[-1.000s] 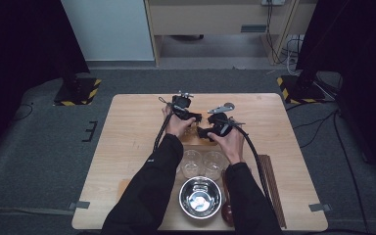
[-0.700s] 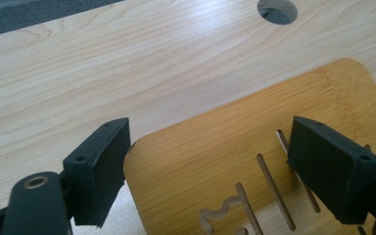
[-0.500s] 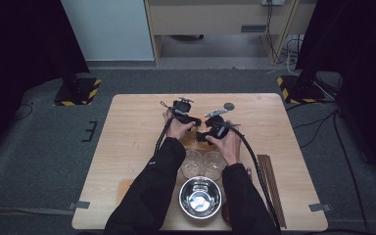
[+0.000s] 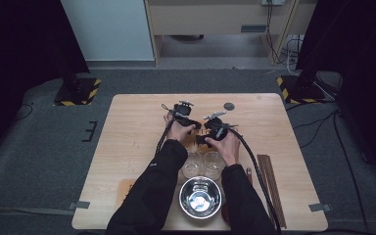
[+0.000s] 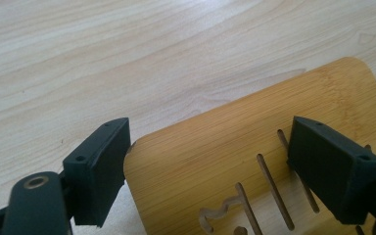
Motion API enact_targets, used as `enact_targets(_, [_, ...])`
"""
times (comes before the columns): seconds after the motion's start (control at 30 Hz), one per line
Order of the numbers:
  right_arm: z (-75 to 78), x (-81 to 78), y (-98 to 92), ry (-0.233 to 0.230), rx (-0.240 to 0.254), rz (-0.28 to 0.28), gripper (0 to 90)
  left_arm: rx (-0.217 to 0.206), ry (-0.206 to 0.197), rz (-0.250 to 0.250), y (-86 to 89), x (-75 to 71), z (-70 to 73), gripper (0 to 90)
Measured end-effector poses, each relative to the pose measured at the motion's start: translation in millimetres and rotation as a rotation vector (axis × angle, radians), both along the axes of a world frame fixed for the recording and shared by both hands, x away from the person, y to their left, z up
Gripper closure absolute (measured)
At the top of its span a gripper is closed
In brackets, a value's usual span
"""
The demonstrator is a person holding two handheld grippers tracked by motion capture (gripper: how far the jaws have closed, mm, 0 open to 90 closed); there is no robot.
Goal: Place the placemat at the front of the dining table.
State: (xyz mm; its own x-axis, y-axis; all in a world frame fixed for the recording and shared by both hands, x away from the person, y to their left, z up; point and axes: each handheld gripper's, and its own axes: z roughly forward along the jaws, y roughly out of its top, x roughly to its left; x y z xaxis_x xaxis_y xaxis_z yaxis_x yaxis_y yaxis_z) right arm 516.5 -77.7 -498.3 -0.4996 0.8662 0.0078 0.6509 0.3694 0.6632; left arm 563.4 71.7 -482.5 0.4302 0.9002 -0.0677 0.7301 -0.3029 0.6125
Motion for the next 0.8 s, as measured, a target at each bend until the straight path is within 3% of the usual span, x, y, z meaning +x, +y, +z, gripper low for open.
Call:
enact_targets(0.4, [-8.1,1.0,4.3,0.018,-0.014,0.003,7.1,0.009,0.026,0.008,2.1,1.4,-8.5,16.5])
enact_targets(0.8, [-12.9,2.7,2.8,0.043,0.021,0.008,7.3,0.0,0.055,0.009,5.4,3.2,-14.5,16.5])
